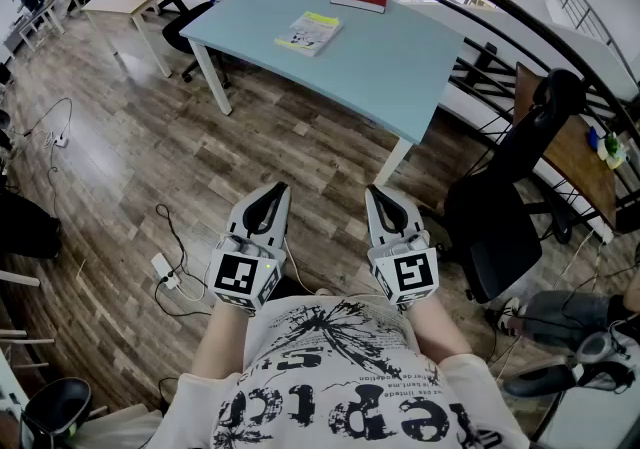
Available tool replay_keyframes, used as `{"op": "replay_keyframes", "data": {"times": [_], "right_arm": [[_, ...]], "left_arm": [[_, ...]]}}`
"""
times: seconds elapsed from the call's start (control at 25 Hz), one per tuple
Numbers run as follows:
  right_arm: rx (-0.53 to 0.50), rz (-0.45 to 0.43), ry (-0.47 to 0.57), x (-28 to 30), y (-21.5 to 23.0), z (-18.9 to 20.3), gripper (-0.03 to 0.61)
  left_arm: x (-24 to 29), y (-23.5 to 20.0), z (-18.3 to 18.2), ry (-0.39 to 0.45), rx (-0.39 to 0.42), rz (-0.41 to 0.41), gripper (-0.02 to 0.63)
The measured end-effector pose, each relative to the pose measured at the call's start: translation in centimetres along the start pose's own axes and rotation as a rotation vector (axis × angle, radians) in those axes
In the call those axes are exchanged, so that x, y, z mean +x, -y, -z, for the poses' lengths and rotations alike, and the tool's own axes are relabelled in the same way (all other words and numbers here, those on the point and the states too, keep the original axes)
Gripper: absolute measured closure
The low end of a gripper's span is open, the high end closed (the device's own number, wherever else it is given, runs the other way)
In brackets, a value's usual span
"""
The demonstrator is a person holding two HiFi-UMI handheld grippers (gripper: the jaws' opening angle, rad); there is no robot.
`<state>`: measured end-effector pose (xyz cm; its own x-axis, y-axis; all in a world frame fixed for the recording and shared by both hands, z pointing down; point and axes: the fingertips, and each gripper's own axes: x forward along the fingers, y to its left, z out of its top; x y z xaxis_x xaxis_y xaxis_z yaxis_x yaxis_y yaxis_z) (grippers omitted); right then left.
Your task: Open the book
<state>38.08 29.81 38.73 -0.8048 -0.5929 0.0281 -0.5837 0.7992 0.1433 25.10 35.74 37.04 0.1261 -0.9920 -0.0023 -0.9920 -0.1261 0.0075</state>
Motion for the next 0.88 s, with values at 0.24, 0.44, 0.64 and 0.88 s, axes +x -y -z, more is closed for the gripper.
{"op": "replay_keyframes", "data": {"times": [0.24, 0.44, 0.64, 0.88], "right_arm": [[0.017, 0.004, -0.011, 0.1, 0.3, 0.9, 0.571], [0.042, 0.033, -0.022, 0.1, 0.9, 1.7, 0.571], [0.075, 0.037, -0.037, 1.1, 1.3, 2.4, 0.571], [0.087, 0.045, -0.07, 4.5, 1.7, 3.9, 0.569]], "left_arm": [[0.5, -0.1, 0.1, 0.007, -0.005, -0.002, 0.583], [0.8, -0.1, 0.7, -0.004, -0.001, -0.004, 0.583], [1.6, -0.9, 1.2, -0.03, -0.007, -0.005, 0.583], [3.6, -4.1, 2.0, -0.037, -0.028, -0.015, 0.583]]}}
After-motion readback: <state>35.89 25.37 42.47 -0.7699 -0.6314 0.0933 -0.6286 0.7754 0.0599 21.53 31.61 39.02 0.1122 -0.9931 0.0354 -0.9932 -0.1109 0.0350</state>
